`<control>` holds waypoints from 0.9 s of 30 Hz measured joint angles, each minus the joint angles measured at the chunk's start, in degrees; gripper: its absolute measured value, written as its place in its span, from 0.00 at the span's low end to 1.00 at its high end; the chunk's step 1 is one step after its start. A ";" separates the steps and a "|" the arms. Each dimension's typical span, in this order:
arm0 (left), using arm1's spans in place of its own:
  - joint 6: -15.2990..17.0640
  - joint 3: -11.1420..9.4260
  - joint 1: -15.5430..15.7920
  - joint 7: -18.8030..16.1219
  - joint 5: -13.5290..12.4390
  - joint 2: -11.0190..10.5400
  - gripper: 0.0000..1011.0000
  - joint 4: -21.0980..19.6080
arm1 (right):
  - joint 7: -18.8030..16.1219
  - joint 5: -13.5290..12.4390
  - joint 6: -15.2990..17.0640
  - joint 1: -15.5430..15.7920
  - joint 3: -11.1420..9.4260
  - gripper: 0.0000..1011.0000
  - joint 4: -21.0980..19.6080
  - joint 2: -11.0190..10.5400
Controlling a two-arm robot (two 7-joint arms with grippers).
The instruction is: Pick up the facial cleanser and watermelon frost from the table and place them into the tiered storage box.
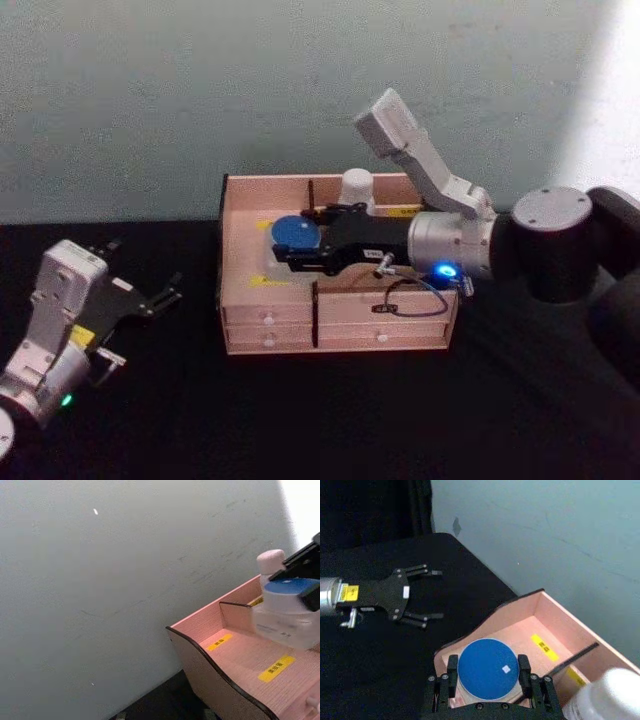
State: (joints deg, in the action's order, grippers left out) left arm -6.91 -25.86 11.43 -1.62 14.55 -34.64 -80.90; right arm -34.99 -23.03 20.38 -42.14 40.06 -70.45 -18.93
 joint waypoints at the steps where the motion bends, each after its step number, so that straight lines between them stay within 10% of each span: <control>1: 0.00 0.00 0.00 0.00 0.00 0.00 0.99 0.00 | -0.02 0.07 -0.11 -0.32 0.11 0.71 0.61 0.44; 27: 0.00 0.00 0.00 0.00 0.00 0.00 0.99 0.00 | -0.64 3.43 -2.64 -5.49 0.91 0.71 15.16 8.38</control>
State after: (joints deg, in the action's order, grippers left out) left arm -6.91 -25.86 11.43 -1.62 14.55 -34.64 -80.90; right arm -35.63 -19.60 17.73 -47.63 40.97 -55.29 -10.55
